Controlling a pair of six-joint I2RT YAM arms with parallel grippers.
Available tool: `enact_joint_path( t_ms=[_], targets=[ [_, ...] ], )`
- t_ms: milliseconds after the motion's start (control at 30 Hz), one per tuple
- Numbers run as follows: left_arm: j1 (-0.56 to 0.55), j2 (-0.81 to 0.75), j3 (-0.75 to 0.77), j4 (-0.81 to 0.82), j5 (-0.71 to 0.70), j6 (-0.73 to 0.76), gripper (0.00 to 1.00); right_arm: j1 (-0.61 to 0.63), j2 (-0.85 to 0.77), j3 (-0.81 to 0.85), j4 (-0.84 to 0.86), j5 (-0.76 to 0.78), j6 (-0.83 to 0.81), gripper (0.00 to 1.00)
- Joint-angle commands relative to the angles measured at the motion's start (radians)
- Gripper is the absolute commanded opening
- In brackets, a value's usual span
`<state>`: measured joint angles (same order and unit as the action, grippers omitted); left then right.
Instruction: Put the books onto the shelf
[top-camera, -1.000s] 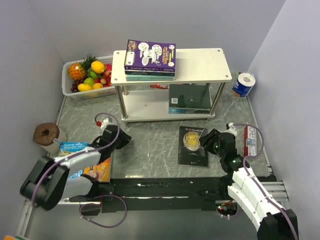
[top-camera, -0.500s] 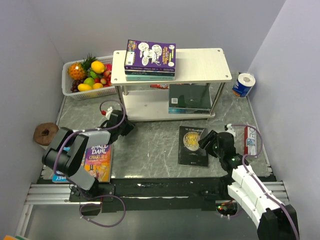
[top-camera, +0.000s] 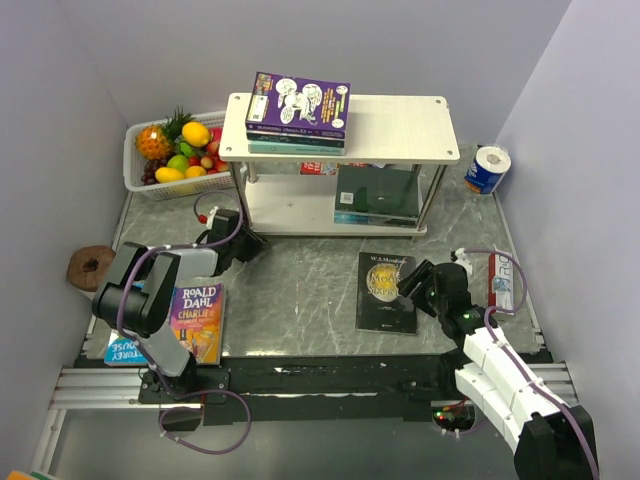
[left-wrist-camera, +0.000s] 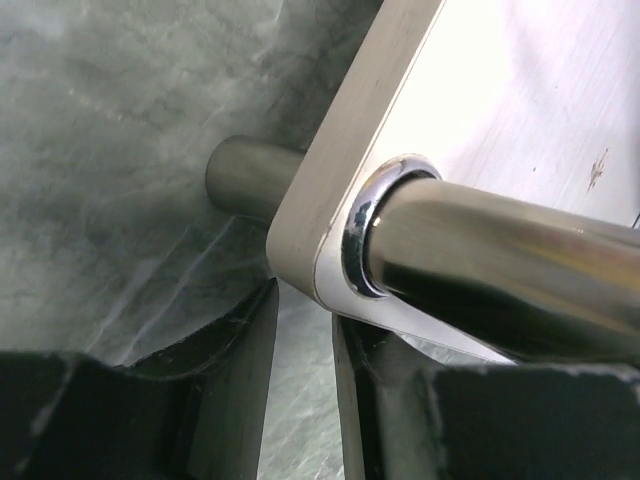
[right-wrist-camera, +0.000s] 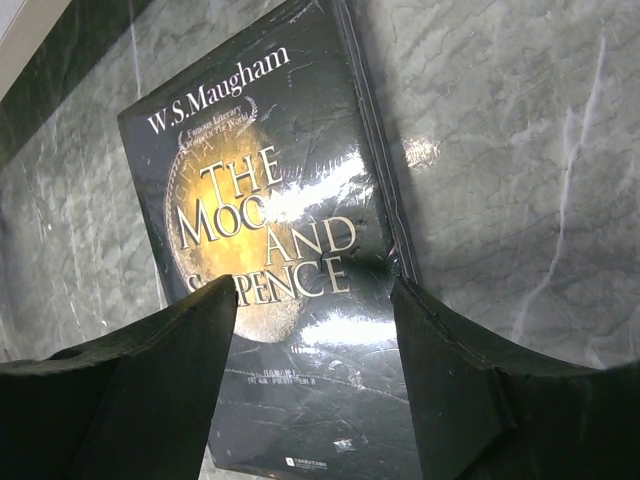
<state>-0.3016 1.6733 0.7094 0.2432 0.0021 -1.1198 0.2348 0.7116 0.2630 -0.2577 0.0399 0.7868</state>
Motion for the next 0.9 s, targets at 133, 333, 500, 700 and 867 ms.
enact_joint_path(
  t_ms=[133,333,500,700,867],
  targets=[
    [-0.049,-0.070,0.021,0.015,0.056,0.009,0.37,-0.009,0.075,0.079,-0.074,0.041,-0.012,0.73],
    [-0.299,-0.251,-0.164,0.120,0.171,0.006,0.48,-0.008,0.229,0.099,-0.019,-0.035,-0.032,0.73],
    [-0.401,-0.198,-0.228,0.300,0.275,0.008,0.66,0.014,0.341,0.096,0.060,-0.213,-0.077,0.68],
    [-0.416,-0.077,-0.258,0.363,0.349,0.026,0.72,0.213,0.445,0.056,0.155,-0.268,0.000,0.67],
    [-0.418,-0.067,-0.291,0.344,0.280,0.037,0.73,0.307,0.528,0.005,0.253,-0.267,0.077,0.66]
  ],
)
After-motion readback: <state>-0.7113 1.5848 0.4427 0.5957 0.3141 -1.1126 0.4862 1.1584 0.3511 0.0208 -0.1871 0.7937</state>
